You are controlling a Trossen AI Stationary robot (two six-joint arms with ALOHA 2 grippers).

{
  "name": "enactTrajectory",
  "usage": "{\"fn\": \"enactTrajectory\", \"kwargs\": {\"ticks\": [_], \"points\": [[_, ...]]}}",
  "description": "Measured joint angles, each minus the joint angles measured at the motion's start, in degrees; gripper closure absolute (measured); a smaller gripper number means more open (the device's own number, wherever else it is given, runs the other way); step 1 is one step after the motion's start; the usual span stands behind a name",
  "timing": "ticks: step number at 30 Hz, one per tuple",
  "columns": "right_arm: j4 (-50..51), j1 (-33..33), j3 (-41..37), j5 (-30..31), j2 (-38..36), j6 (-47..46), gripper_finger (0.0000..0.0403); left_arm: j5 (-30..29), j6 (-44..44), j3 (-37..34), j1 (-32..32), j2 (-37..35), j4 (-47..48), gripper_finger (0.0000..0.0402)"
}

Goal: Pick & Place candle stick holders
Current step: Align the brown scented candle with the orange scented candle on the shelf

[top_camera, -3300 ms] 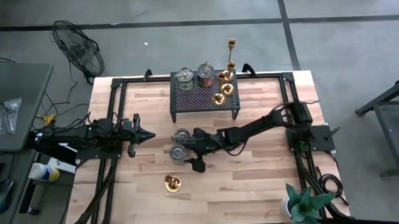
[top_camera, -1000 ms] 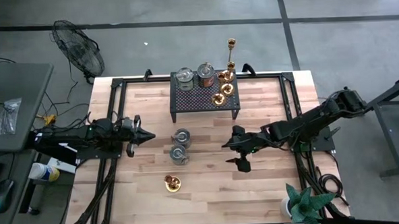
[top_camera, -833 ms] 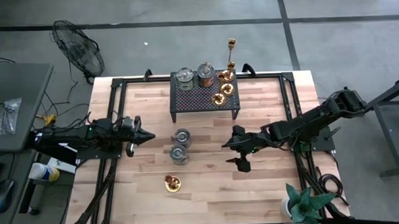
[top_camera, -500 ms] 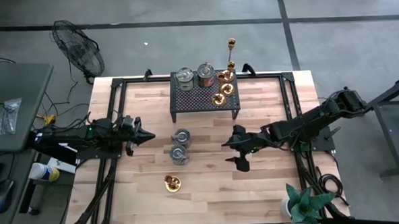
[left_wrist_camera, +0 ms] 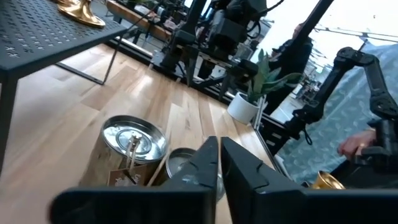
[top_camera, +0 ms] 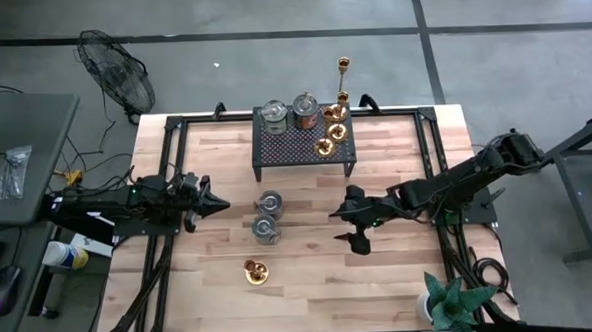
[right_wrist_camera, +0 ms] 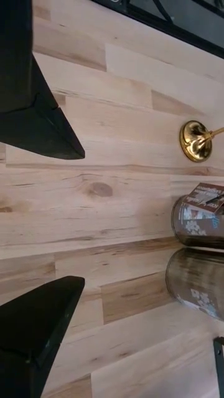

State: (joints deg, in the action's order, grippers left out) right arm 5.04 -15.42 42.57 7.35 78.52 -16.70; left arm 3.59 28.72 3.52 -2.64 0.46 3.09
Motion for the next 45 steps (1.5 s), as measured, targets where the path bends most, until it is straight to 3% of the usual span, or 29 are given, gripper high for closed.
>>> {"fn": "enactTrajectory", "kwargs": {"ticks": [7, 15, 22, 31, 45], "points": [[0.1, 0.0, 0.0, 0.0, 0.0, -0.2, 0.0087, 3.4, -2.7, 0.1, 0.0, 0.2, 0.8, 0.0303], [0.8, 0.0, 0.0, 0.0, 0.0, -0.2, 0.0087, -0.7, -6.5, 0.4, 0.0, 4.4, 2.4, 0.0226], [0.8, 0.0, 0.0, -0.1, 0.0, -0.2, 0.0087, -0.7, -7.7, 1.5, 0.0, 10.2, 2.9, 0.0164], [0.3, 0.0, 0.0, 0.0, 0.0, 0.3, 0.0087, 0.8, -13.9, 4.6, 0.0, 15.6, 3.1, 0.0153], [0.3, 0.0, 0.0, 0.0, 0.0, 0.4, 0.0087, 4.0, -27.2, 7.8, 0.0, 30.7, 2.3, 0.0153]]}}
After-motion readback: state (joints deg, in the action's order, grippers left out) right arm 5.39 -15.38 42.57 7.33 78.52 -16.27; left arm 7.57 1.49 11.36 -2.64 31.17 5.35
